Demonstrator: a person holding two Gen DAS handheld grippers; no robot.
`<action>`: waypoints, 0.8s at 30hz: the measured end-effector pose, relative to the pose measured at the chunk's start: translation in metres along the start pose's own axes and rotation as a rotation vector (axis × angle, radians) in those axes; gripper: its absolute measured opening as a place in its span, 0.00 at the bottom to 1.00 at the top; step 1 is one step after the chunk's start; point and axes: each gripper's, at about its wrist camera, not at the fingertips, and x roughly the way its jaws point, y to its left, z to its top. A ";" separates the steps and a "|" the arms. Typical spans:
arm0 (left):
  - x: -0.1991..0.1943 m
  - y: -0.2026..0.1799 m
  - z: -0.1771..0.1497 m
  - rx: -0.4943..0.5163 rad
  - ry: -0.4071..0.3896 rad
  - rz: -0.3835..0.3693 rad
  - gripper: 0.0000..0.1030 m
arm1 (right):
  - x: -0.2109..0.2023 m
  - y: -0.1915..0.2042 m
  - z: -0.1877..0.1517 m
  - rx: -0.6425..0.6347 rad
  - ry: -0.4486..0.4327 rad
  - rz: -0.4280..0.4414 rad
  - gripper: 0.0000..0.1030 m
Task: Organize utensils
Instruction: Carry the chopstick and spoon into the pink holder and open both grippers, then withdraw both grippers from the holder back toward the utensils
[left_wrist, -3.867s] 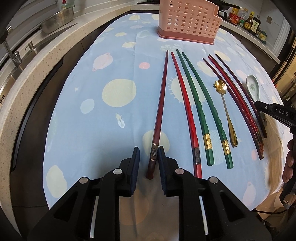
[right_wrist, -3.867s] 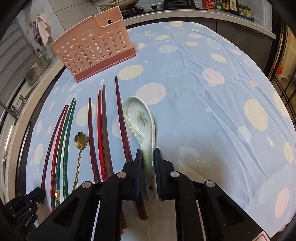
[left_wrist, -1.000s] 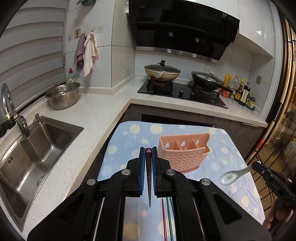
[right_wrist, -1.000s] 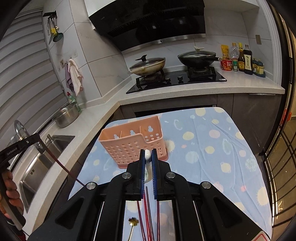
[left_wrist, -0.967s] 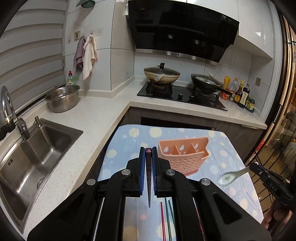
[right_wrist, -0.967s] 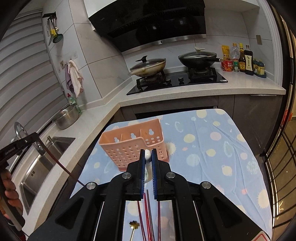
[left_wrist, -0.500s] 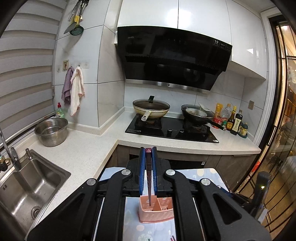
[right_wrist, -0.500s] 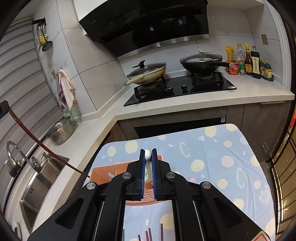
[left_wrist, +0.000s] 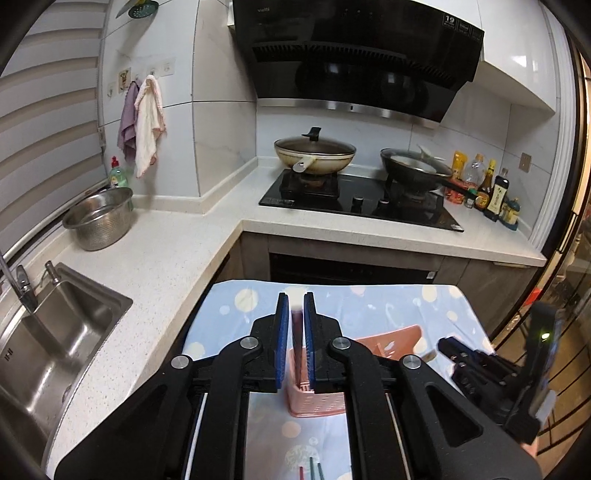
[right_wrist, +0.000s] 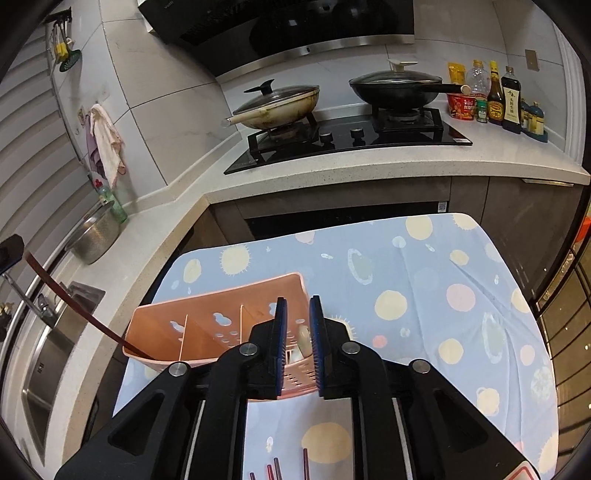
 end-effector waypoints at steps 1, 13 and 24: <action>-0.001 -0.001 -0.004 0.008 -0.006 0.022 0.21 | -0.004 0.000 -0.001 0.006 -0.009 0.002 0.25; -0.037 0.002 -0.030 0.031 -0.027 0.060 0.54 | -0.066 0.003 -0.027 0.027 -0.052 0.030 0.39; -0.076 0.006 -0.061 0.024 -0.016 0.058 0.58 | -0.120 0.005 -0.072 0.019 -0.059 0.035 0.39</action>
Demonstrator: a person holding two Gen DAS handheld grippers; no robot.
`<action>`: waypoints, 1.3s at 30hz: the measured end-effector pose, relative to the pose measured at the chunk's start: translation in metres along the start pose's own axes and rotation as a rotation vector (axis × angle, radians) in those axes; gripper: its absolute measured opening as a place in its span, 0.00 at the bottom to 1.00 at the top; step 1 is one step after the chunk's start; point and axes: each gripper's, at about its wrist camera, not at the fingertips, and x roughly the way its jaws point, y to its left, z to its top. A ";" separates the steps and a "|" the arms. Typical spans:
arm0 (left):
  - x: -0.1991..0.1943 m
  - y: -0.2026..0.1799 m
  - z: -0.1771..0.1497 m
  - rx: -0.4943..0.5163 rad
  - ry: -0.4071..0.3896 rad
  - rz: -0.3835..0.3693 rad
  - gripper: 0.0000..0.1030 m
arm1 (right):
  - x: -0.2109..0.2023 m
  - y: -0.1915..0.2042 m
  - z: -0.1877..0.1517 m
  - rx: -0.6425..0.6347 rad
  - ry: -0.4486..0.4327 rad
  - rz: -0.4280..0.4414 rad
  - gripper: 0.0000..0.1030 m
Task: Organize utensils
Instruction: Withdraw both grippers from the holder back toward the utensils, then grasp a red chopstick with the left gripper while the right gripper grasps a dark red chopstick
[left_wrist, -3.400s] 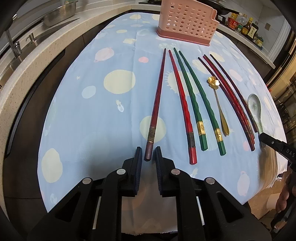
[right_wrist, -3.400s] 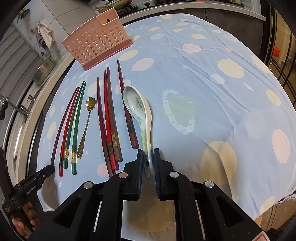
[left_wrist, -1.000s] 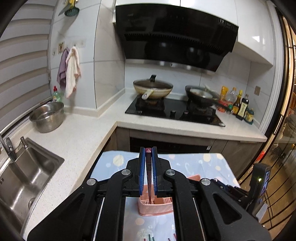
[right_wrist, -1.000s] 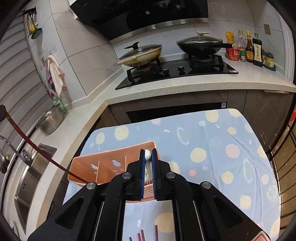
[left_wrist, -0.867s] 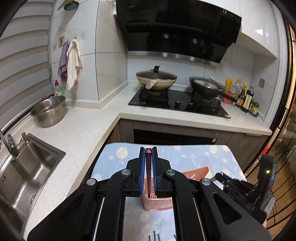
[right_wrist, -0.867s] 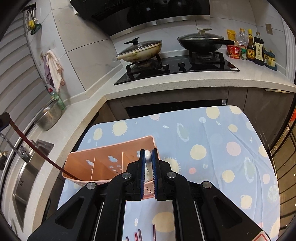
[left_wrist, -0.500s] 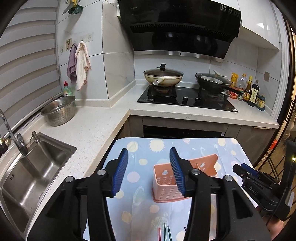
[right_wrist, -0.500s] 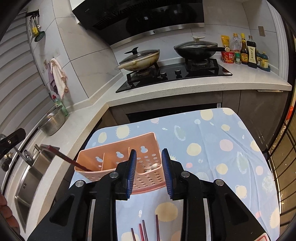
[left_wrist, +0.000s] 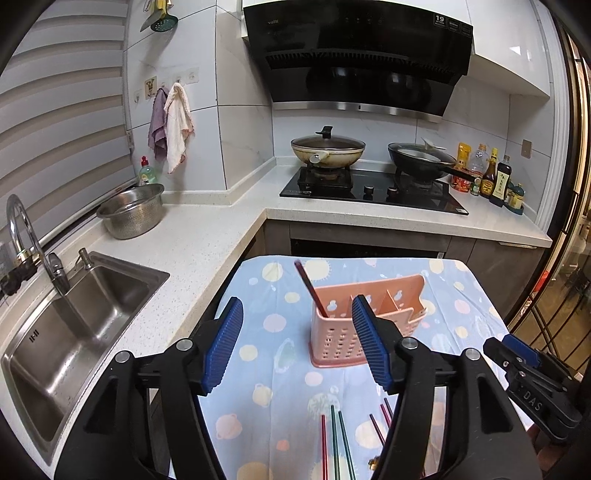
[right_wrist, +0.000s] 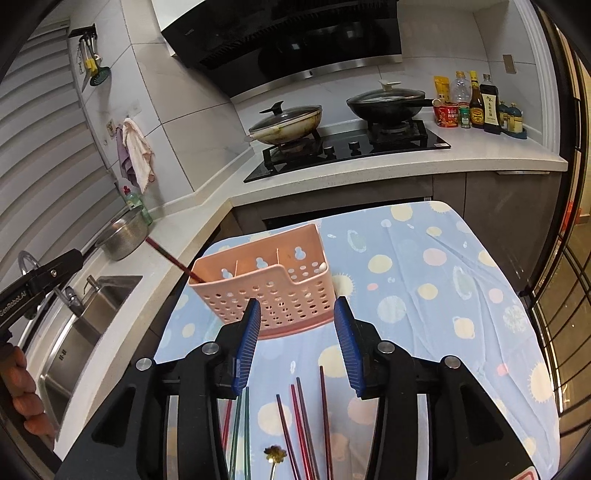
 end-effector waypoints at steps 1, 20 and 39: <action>-0.003 0.000 -0.004 0.000 0.000 0.001 0.59 | -0.004 0.000 -0.005 0.001 0.002 -0.003 0.39; -0.007 0.009 -0.148 -0.005 0.254 -0.019 0.63 | -0.026 -0.024 -0.140 -0.020 0.205 -0.083 0.39; 0.012 0.010 -0.237 -0.012 0.443 -0.026 0.62 | 0.022 -0.029 -0.199 -0.075 0.348 -0.124 0.17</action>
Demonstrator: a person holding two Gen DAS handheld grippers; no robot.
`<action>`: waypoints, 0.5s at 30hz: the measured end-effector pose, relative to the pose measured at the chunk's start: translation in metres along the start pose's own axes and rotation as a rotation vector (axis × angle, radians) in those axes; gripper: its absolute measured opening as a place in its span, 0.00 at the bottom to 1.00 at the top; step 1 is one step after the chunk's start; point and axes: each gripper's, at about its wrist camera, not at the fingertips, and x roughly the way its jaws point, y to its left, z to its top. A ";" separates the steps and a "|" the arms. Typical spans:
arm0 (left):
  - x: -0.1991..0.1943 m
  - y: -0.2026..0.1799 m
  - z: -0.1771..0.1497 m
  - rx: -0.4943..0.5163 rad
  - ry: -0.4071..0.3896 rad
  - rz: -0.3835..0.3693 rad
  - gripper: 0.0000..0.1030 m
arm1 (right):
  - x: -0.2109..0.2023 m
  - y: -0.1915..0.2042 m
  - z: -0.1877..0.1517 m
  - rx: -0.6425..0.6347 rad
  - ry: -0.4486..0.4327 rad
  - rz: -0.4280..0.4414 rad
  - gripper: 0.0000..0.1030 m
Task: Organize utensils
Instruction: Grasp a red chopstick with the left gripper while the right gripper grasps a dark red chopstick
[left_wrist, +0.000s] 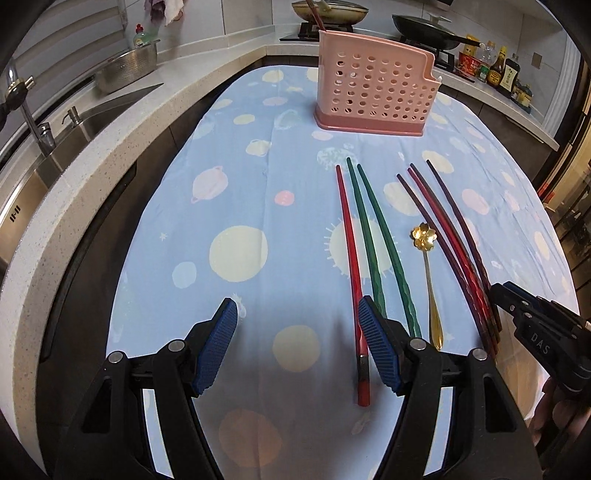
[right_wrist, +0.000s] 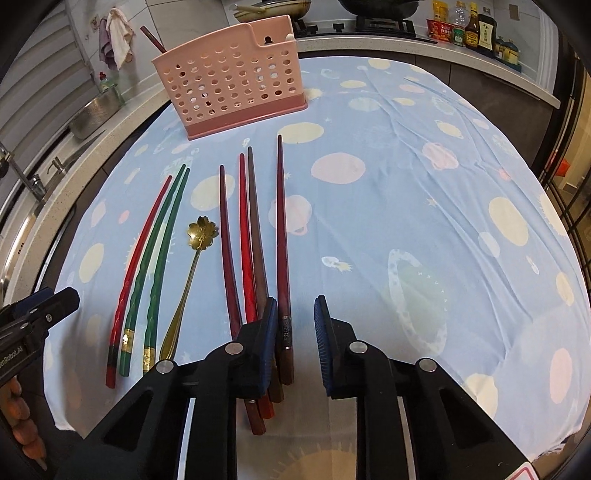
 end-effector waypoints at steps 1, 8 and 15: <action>0.001 -0.001 -0.002 0.002 0.006 0.000 0.62 | 0.001 -0.001 -0.001 0.001 0.002 0.005 0.17; 0.008 -0.006 -0.016 0.022 0.039 -0.011 0.62 | 0.000 -0.006 -0.010 0.000 0.010 0.000 0.08; 0.007 -0.008 -0.033 0.037 0.059 -0.030 0.62 | -0.011 -0.016 -0.026 0.021 0.013 0.007 0.08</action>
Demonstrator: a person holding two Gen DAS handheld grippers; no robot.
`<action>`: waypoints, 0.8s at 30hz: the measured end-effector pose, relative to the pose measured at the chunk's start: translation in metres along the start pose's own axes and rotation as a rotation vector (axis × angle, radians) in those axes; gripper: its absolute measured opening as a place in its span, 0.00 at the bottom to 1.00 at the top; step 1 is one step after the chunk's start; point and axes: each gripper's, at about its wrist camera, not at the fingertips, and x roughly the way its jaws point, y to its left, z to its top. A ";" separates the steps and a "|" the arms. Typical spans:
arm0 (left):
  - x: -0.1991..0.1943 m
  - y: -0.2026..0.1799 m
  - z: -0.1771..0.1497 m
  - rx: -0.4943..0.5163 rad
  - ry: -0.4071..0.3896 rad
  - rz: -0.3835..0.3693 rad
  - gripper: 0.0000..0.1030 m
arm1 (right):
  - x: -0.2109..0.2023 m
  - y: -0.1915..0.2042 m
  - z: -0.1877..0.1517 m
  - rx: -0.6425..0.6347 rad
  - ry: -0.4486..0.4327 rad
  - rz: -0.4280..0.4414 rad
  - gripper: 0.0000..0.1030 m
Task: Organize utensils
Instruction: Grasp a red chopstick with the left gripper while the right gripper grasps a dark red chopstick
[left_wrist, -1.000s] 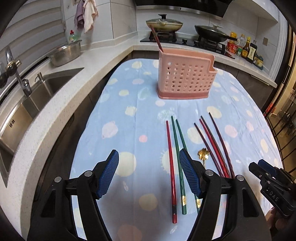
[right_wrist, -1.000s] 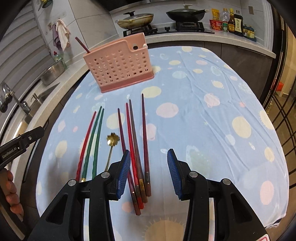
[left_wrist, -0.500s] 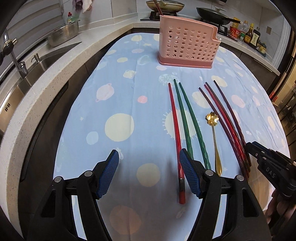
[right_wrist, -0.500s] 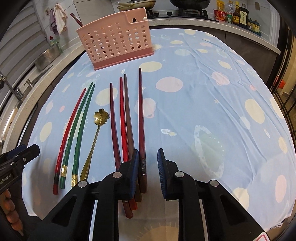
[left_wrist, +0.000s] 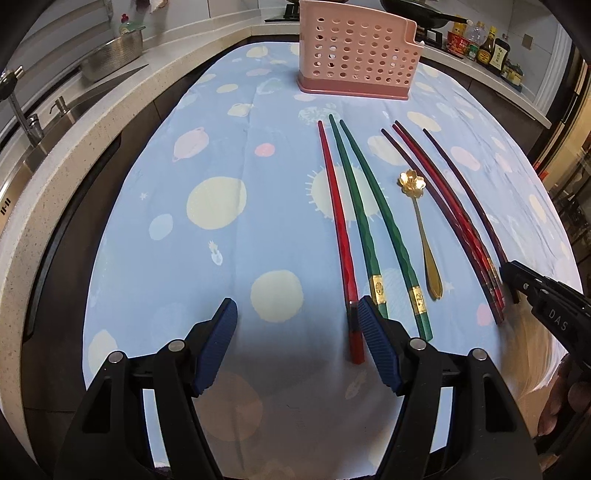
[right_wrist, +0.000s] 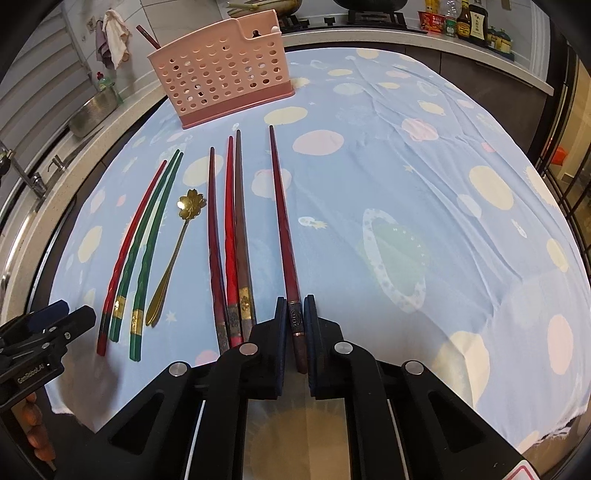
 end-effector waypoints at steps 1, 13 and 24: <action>0.000 0.000 -0.002 0.001 0.003 -0.002 0.62 | -0.002 -0.001 -0.003 0.001 0.000 0.000 0.08; 0.010 -0.008 -0.014 0.016 0.023 -0.019 0.56 | -0.012 -0.003 -0.018 -0.009 -0.002 -0.009 0.08; 0.009 -0.007 -0.012 0.027 0.013 -0.023 0.21 | -0.012 -0.003 -0.018 -0.011 -0.002 -0.011 0.08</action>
